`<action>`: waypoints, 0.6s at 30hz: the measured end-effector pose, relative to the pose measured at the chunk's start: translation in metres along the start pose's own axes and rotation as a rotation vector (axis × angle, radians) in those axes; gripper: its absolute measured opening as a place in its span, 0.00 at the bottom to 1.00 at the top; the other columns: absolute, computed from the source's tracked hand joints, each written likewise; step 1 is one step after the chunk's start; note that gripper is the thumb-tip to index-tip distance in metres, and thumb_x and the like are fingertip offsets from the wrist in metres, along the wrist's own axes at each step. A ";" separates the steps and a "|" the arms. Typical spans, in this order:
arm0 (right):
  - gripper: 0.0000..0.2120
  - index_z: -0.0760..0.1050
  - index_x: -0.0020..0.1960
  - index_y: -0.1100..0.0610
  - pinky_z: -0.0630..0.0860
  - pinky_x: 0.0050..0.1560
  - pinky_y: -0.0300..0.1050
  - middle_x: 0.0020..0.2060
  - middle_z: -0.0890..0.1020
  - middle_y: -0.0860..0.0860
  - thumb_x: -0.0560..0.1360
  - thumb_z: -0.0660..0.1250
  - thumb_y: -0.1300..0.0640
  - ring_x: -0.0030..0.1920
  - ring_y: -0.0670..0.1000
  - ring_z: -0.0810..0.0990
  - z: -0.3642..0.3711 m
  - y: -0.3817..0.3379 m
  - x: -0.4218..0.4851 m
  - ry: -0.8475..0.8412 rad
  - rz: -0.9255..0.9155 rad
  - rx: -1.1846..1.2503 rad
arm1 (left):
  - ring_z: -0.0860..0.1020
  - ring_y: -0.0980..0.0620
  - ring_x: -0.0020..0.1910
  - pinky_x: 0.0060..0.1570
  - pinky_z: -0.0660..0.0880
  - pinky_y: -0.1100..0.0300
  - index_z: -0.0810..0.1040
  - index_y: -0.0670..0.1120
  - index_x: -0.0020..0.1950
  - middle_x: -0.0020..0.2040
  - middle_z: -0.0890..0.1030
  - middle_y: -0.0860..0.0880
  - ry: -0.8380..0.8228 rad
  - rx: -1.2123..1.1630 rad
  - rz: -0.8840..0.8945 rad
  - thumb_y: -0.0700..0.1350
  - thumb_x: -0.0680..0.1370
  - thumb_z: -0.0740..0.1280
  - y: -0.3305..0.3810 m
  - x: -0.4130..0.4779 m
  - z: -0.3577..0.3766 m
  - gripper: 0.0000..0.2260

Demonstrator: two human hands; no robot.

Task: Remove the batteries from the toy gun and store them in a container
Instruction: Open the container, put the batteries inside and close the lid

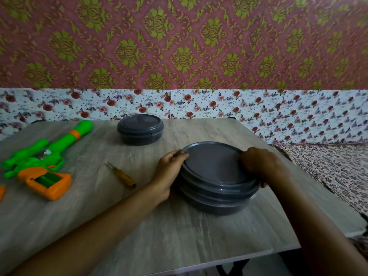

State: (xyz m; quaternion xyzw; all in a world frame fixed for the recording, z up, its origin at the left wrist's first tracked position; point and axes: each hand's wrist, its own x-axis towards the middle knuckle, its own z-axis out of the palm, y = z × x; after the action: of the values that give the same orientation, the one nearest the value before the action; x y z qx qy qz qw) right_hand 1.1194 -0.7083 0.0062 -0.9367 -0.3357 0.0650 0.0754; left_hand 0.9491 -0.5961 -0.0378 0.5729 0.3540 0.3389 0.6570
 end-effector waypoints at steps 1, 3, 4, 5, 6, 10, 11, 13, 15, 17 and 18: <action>0.17 0.74 0.51 0.59 0.78 0.48 0.47 0.40 0.78 0.54 0.80 0.52 0.50 0.42 0.53 0.79 -0.003 0.003 -0.007 -0.020 0.020 -0.034 | 0.78 0.51 0.53 0.55 0.74 0.58 0.79 0.51 0.51 0.50 0.82 0.50 -0.007 -0.019 0.015 0.44 0.77 0.65 -0.004 -0.006 0.002 0.05; 0.17 0.75 0.49 0.58 0.77 0.44 0.44 0.38 0.77 0.52 0.79 0.52 0.48 0.41 0.51 0.79 -0.012 0.002 -0.014 -0.008 0.003 -0.155 | 0.78 0.51 0.53 0.57 0.74 0.56 0.79 0.51 0.52 0.50 0.82 0.50 -0.005 -0.040 0.005 0.43 0.77 0.64 -0.007 -0.009 0.006 0.06; 0.18 0.75 0.51 0.58 0.75 0.41 0.43 0.38 0.77 0.51 0.79 0.53 0.46 0.40 0.50 0.78 -0.016 0.000 -0.012 0.014 -0.030 -0.195 | 0.79 0.50 0.52 0.57 0.75 0.55 0.79 0.51 0.51 0.50 0.82 0.50 -0.004 -0.048 -0.006 0.42 0.77 0.64 -0.005 -0.008 0.008 0.07; 0.20 0.74 0.55 0.59 0.74 0.41 0.44 0.40 0.77 0.52 0.79 0.53 0.45 0.42 0.50 0.77 -0.017 -0.002 -0.006 0.028 -0.073 -0.183 | 0.79 0.50 0.52 0.56 0.75 0.55 0.80 0.51 0.50 0.48 0.82 0.50 -0.005 -0.051 -0.017 0.42 0.77 0.63 -0.003 -0.006 0.009 0.07; 0.22 0.72 0.60 0.58 0.75 0.46 0.47 0.47 0.78 0.54 0.79 0.53 0.43 0.47 0.53 0.78 -0.018 -0.004 0.001 0.017 -0.119 -0.134 | 0.79 0.49 0.51 0.54 0.75 0.56 0.81 0.50 0.51 0.47 0.82 0.50 -0.008 -0.049 -0.030 0.41 0.78 0.63 0.000 -0.003 0.010 0.08; 0.22 0.66 0.70 0.53 0.63 0.67 0.52 0.68 0.70 0.56 0.80 0.50 0.45 0.67 0.58 0.68 -0.016 -0.010 0.018 -0.104 -0.241 0.082 | 0.79 0.47 0.51 0.46 0.75 0.59 0.78 0.42 0.62 0.50 0.82 0.45 -0.037 -0.047 -0.075 0.38 0.77 0.62 0.006 0.008 0.011 0.14; 0.21 0.67 0.69 0.54 0.63 0.67 0.51 0.68 0.71 0.56 0.81 0.49 0.46 0.67 0.58 0.69 -0.015 -0.009 0.018 -0.102 -0.240 0.129 | 0.79 0.47 0.51 0.45 0.75 0.60 0.77 0.41 0.63 0.51 0.81 0.44 -0.049 -0.040 -0.083 0.37 0.77 0.62 0.009 0.010 0.011 0.14; 0.21 0.70 0.67 0.57 0.65 0.67 0.52 0.66 0.72 0.57 0.81 0.48 0.47 0.65 0.58 0.71 -0.012 -0.008 0.017 -0.088 -0.196 0.144 | 0.78 0.48 0.49 0.45 0.75 0.62 0.77 0.40 0.63 0.54 0.81 0.44 -0.053 -0.026 -0.080 0.37 0.77 0.63 0.014 0.013 0.012 0.14; 0.20 0.72 0.64 0.57 0.70 0.61 0.52 0.62 0.75 0.58 0.81 0.48 0.49 0.59 0.58 0.75 -0.011 -0.008 0.012 -0.064 -0.137 0.055 | 0.78 0.49 0.49 0.48 0.74 0.60 0.78 0.41 0.62 0.57 0.81 0.44 0.015 -0.030 -0.066 0.39 0.77 0.64 0.016 0.013 0.014 0.13; 0.16 0.74 0.55 0.60 0.76 0.49 0.47 0.50 0.80 0.58 0.80 0.52 0.53 0.49 0.56 0.80 -0.008 -0.008 0.005 -0.040 -0.086 -0.041 | 0.77 0.48 0.54 0.53 0.73 0.58 0.77 0.43 0.63 0.59 0.80 0.45 0.092 -0.024 -0.038 0.41 0.77 0.64 0.012 0.008 0.015 0.15; 0.14 0.74 0.49 0.61 0.77 0.45 0.45 0.43 0.80 0.57 0.79 0.53 0.55 0.44 0.55 0.80 -0.007 -0.009 0.000 -0.046 -0.059 -0.067 | 0.77 0.49 0.56 0.54 0.73 0.58 0.76 0.44 0.65 0.60 0.79 0.46 0.115 -0.023 -0.019 0.41 0.77 0.65 0.007 0.002 0.015 0.16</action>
State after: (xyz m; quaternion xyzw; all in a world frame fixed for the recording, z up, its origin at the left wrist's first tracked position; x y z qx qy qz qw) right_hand 1.1154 -0.7022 0.0144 -0.9267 -0.3668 0.0732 0.0379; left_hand 0.9624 -0.6015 -0.0294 0.5414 0.3927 0.3690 0.6454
